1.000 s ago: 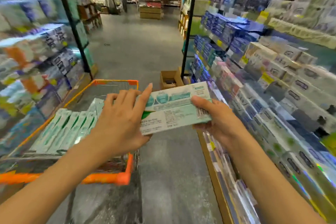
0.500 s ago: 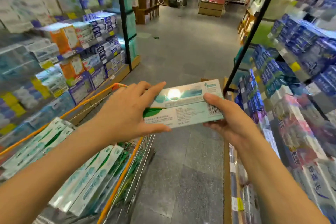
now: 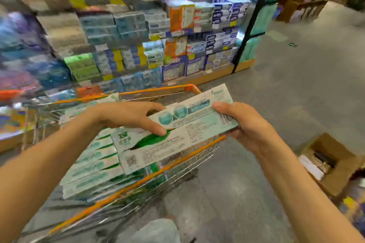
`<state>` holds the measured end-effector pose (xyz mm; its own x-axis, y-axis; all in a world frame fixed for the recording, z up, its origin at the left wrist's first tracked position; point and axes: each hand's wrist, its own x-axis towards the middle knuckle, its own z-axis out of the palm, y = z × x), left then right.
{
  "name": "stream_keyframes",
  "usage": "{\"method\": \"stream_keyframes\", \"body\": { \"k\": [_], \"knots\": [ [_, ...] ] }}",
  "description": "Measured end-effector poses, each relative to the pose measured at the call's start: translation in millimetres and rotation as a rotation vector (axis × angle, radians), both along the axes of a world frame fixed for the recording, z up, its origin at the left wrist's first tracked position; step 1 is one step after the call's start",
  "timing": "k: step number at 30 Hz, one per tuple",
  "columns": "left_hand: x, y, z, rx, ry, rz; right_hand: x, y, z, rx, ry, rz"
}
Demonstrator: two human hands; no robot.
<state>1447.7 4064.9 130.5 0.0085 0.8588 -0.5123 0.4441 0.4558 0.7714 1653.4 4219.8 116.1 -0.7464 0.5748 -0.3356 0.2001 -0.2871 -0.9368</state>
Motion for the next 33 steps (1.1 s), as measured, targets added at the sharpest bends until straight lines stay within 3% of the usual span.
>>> {"method": "stream_keyframes", "body": {
  "k": [6, 16, 21, 26, 33],
  "knots": [
    [-36, -12, -43, -0.022, -0.151, 0.276, -89, 30, -26, -0.035, -0.05, 0.313],
    [-121, 56, -42, 0.002, -0.071, 0.433, -180, 102, -38, -0.19, 0.046, 0.342],
    [-151, 74, -57, 0.066, 0.018, 0.591, -190, 145, -77, -0.299, -0.002, 0.142],
    [-172, 56, -96, 0.044, 0.048, 0.849, -192, 177, -180, -0.464, -0.187, -0.141],
    [-177, 52, -140, 0.025, -0.131, 1.1, -219, 171, -278, -0.579, -0.292, -0.11]
  ]
}}
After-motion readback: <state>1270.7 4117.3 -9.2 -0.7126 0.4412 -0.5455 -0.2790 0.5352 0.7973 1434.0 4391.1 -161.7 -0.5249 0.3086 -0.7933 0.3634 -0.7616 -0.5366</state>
